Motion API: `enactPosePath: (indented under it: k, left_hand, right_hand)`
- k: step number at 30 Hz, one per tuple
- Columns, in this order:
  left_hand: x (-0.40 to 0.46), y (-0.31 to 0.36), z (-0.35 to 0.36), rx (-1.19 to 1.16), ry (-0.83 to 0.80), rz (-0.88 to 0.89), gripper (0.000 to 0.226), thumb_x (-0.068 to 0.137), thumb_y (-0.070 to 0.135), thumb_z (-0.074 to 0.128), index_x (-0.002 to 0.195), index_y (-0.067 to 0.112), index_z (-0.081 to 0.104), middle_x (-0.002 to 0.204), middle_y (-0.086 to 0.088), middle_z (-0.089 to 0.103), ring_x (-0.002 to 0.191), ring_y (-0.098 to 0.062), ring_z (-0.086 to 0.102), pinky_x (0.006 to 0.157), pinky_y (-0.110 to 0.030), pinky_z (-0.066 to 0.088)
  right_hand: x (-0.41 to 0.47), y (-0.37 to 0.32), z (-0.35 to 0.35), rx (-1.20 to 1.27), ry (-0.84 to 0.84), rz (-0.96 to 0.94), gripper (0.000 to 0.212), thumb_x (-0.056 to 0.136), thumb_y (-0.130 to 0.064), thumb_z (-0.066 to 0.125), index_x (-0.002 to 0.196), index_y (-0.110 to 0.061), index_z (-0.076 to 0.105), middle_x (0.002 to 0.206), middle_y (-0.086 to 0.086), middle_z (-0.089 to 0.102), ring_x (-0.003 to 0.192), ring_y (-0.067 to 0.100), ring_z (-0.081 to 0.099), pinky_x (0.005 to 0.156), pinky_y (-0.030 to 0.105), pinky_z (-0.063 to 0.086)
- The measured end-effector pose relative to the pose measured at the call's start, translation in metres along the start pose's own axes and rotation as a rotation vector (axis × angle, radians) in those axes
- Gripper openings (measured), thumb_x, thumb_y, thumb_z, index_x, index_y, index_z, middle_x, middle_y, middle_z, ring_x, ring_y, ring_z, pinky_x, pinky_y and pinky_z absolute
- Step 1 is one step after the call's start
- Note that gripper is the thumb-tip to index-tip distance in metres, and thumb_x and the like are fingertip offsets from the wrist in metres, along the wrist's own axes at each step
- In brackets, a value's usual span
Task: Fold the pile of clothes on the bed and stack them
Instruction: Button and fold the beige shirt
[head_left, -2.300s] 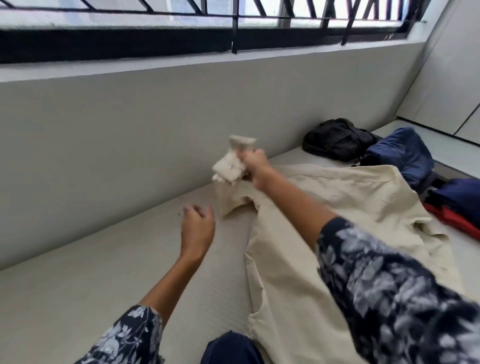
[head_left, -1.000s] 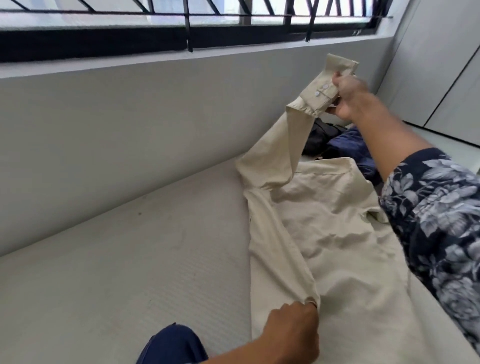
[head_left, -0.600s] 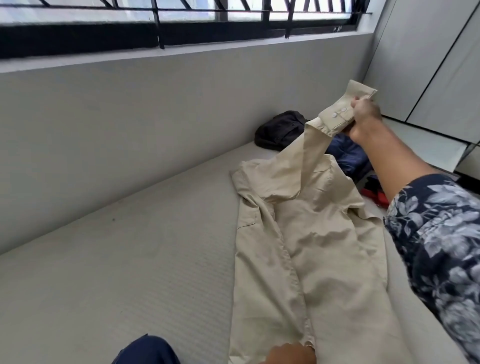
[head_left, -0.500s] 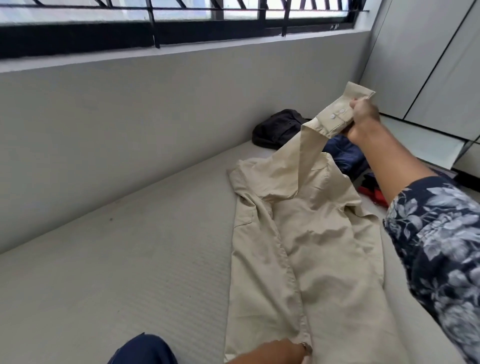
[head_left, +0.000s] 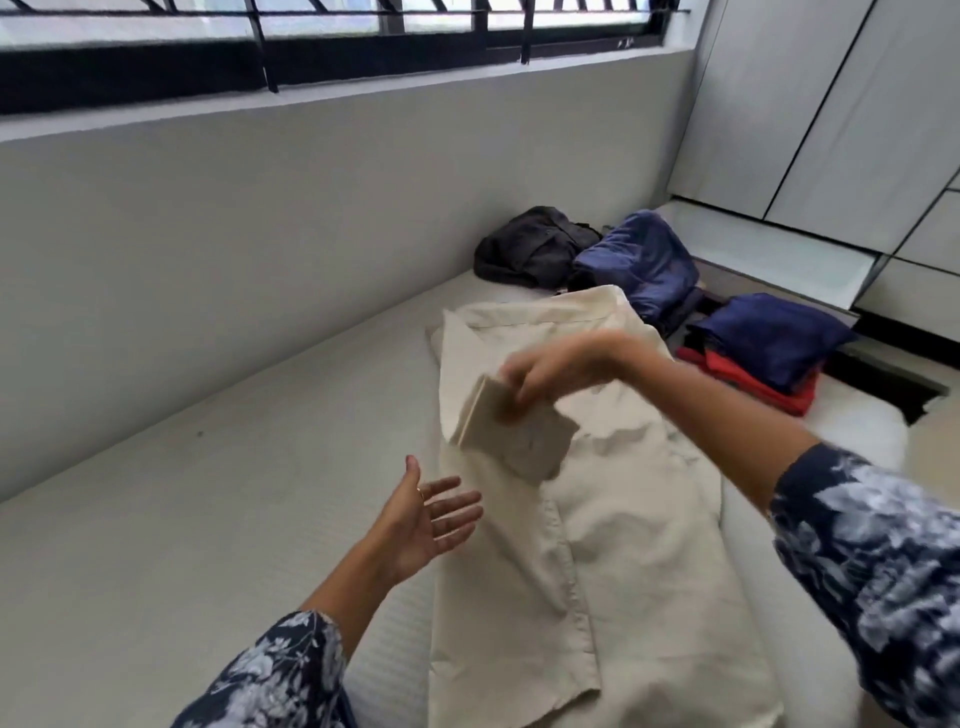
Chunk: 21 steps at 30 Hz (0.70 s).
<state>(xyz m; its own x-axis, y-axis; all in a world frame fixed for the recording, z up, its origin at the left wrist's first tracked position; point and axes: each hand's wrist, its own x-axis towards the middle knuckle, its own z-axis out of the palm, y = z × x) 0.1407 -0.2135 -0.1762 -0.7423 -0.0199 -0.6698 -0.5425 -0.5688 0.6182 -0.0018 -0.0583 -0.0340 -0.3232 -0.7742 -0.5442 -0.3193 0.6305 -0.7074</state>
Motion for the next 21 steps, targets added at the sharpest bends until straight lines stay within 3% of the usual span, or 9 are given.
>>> enactPosePath:
  k: [2,4,7,10,12,14,17,19,21]
  left_hand:
    - [-0.004,-0.015,-0.003,-0.017,0.003,-0.054,0.078,0.09,0.069,0.021,0.129,0.007,0.049,0.113,-0.021,0.067,0.099,-0.033,0.065,0.083,-0.043,0.052]
    - [-0.009,-0.029,-0.007,0.014,-0.067,-0.111,0.078,0.089,0.071,0.019,0.126,0.013,0.055,0.113,-0.016,0.067,0.101,-0.031,0.063,0.084,-0.043,0.051]
    - [-0.021,-0.04,-0.007,0.144,-0.161,-0.154,0.065,0.092,0.068,0.023,0.115,0.021,0.061,0.11,-0.01,0.071,0.1,-0.025,0.067,0.079,-0.038,0.052]
    - [-0.027,-0.046,-0.005,0.34,-0.083,-0.112,0.037,0.093,0.049,0.05,0.111,0.018,0.058,0.102,-0.006,0.07,0.089,-0.02,0.067,0.066,-0.028,0.053]
    - [-0.026,-0.049,-0.006,0.372,-0.087,-0.072,0.03,0.089,0.043,0.059,0.112,0.023,0.058,0.105,0.002,0.066,0.096,-0.015,0.062,0.073,-0.026,0.052]
    - [-0.025,-0.051,-0.009,0.312,-0.155,-0.08,0.035,0.089,0.045,0.059,0.118,0.026,0.058,0.111,0.007,0.065,0.105,-0.014,0.06,0.086,-0.03,0.049]
    - [-0.026,-0.055,-0.017,0.269,-0.288,-0.125,0.038,0.091,0.05,0.051,0.115,0.025,0.067,0.117,-0.003,0.068,0.107,-0.024,0.064,0.099,-0.041,0.043]
    - [-0.026,-0.058,-0.023,0.259,-0.317,-0.139,0.039,0.092,0.052,0.047,0.105,0.025,0.072,0.117,-0.004,0.068,0.1,-0.027,0.064,0.099,-0.043,0.044]
    - [-0.026,-0.062,-0.025,0.241,-0.32,-0.155,0.034,0.094,0.044,0.048,0.116,0.024,0.065,0.121,-0.003,0.066,0.094,-0.027,0.065,0.091,-0.04,0.051]
  right_hand:
    - [0.02,0.01,0.036,-0.168,-0.121,0.081,0.027,0.087,0.003,0.057,0.115,0.004,0.059,0.089,0.007,0.065,0.076,0.017,0.061,0.071,0.034,0.052]
    - [0.034,0.016,0.068,-0.304,-0.255,0.156,0.04,0.093,-0.008,0.058,0.132,-0.01,0.052,0.111,0.007,0.063,0.085,0.019,0.06,0.068,0.031,0.05]
    - [0.041,0.028,0.097,-0.274,-0.311,0.237,0.043,0.093,-0.034,0.059,0.135,-0.026,0.05,0.128,0.002,0.061,0.085,0.016,0.065,0.067,0.025,0.048]
    - [0.038,0.042,0.1,-0.167,-0.177,0.254,0.041,0.094,-0.041,0.055,0.13,-0.021,0.053,0.125,0.006,0.061,0.086,0.017,0.065,0.068,0.025,0.049]
    - [0.035,0.055,0.1,-0.126,-0.028,0.313,0.037,0.095,-0.044,0.051,0.118,-0.016,0.059,0.111,0.005,0.063,0.085,0.019,0.065,0.066,0.025,0.05]
    - [0.03,0.071,0.1,-0.08,0.096,0.447,0.046,0.096,-0.049,0.047,0.107,-0.007,0.062,0.097,0.007,0.064,0.082,0.023,0.064,0.066,0.027,0.051]
    - [0.021,0.087,0.107,-0.033,0.032,0.633,0.073,0.091,-0.068,0.035,0.105,-0.002,0.064,0.087,0.008,0.065,0.077,0.022,0.063,0.075,0.03,0.053]
    - [0.016,0.093,0.118,0.118,-0.004,0.622,0.081,0.086,-0.075,0.032,0.105,-0.003,0.064,0.092,0.009,0.066,0.079,0.021,0.064,0.079,0.032,0.054]
    - [0.012,0.096,0.132,0.292,0.005,0.564,0.077,0.085,-0.074,0.036,0.106,-0.005,0.062,0.098,0.01,0.065,0.083,0.022,0.064,0.079,0.033,0.055]
